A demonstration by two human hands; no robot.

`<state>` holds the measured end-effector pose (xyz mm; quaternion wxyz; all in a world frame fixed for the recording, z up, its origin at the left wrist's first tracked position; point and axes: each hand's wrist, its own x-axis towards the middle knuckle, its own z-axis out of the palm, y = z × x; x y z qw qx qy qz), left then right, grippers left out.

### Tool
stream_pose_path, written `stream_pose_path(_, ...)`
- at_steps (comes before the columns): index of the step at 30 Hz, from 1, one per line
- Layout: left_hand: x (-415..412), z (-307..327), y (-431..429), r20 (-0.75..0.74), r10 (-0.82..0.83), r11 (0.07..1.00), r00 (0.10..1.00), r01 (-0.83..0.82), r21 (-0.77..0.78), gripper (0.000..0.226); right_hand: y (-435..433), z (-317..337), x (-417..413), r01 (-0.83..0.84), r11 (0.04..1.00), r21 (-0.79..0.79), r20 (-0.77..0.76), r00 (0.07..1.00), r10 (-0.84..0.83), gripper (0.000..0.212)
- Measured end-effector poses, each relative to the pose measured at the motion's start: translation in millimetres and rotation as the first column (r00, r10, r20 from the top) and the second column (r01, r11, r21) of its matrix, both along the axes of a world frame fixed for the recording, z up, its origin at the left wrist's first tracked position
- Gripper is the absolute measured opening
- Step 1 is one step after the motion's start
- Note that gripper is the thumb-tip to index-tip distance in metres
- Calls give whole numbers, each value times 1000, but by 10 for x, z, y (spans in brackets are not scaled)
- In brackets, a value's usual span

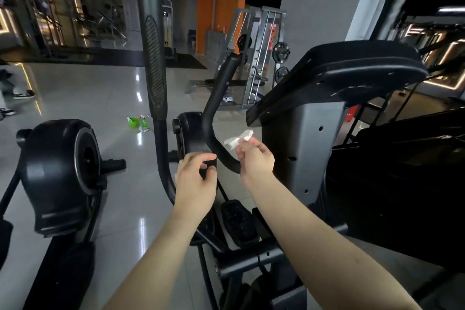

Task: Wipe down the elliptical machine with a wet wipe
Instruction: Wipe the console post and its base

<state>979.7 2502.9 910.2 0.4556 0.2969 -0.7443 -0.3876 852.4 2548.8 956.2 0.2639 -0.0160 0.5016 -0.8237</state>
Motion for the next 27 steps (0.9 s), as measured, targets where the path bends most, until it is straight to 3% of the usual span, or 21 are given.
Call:
stream_pose_path(3, 13, -74, 146, -17, -86, 962, 996, 88, 258, 23, 393, -239, 187, -164, 986, 33, -106, 980, 167, 22)
stream_pose_path(7, 1, -234, 323, -3, -237, 852, 972, 209, 479, 42, 788, -486, 225, -277, 939, 202, -269, 907, 325, 14)
stream_pose_path(11, -26, -377, 460, 99, -277, 873, 956, 207, 442, 30, 1083, -648, 139, -288, 893, 346, -361, 837, 410, 8)
stream_pose_path(15, -98, -373, 660, 85, -308, 869, 948, 244, 430, 24, 1288, -761, -6, -242, 864, 441, -419, 796, 437, 14)
stream_pose_path(20, -224, -333, 878, 185, -341, 895, 922, 258, 364, 18, 1461, -842, -154, -316, 868, 384, -458, 751, 476, 21)
stream_pose_path(24, -331, -338, 1045, 239, -279, 924, 930, 192, 331, 8, 1621, -919, -280, -433, 857, 280, -429, 742, 515, 16)
stream_pose_path(27, -413, -339, 1181, 266, -226, 936, 937, 132, 327, 4, 1725, -985, -444, -443, 846, 298, -445, 719, 534, 12)
